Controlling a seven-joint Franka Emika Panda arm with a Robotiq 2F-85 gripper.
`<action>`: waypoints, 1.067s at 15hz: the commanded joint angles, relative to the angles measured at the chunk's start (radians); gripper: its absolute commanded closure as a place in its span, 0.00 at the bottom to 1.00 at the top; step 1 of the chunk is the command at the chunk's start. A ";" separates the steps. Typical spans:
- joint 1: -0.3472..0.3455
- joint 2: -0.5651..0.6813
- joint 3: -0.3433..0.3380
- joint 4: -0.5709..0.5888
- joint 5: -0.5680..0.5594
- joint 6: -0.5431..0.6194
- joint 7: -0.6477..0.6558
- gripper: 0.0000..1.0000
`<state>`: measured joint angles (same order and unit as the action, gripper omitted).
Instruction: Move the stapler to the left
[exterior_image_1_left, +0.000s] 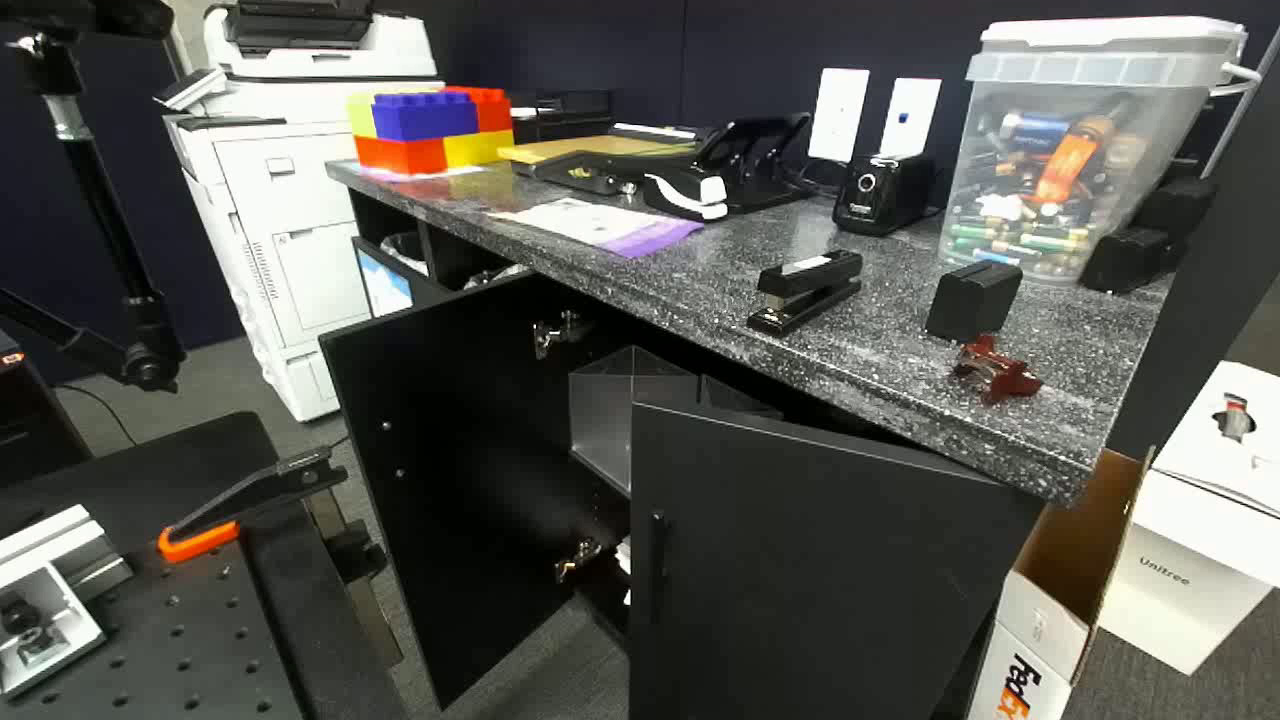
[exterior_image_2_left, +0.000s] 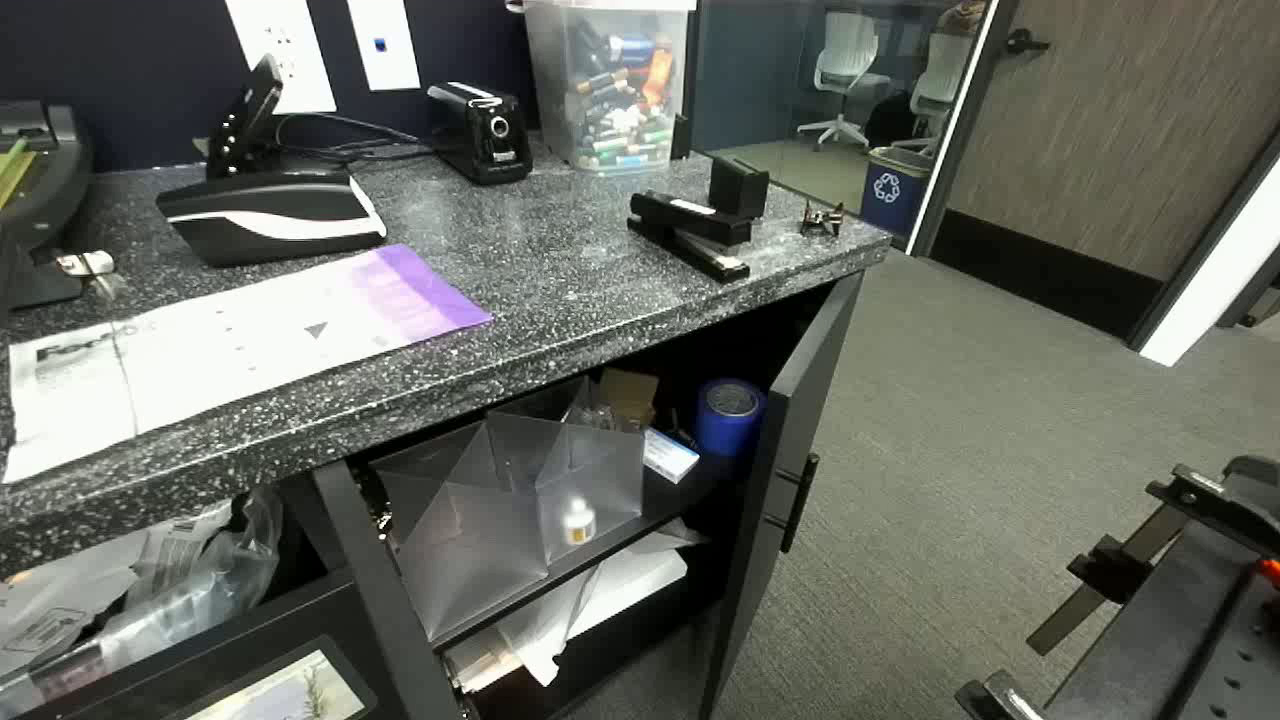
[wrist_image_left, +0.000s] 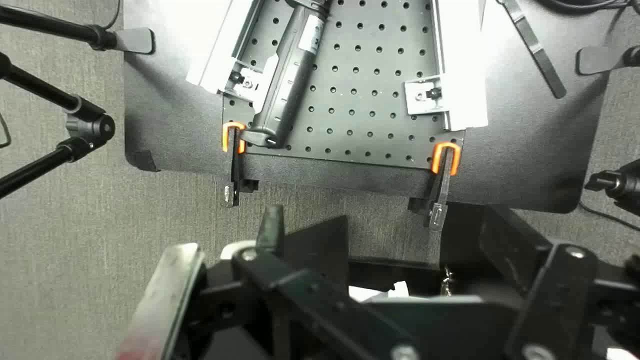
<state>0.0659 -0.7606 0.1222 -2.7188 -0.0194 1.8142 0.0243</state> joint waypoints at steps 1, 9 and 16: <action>0.011 0.001 -0.009 0.002 -0.006 -0.001 0.007 0.00; -0.043 0.126 -0.052 0.066 -0.049 0.090 -0.015 0.00; -0.109 0.542 -0.108 0.315 -0.119 0.353 -0.009 0.00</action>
<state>-0.0368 -0.4138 0.0261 -2.5488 -0.1213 2.1140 0.0152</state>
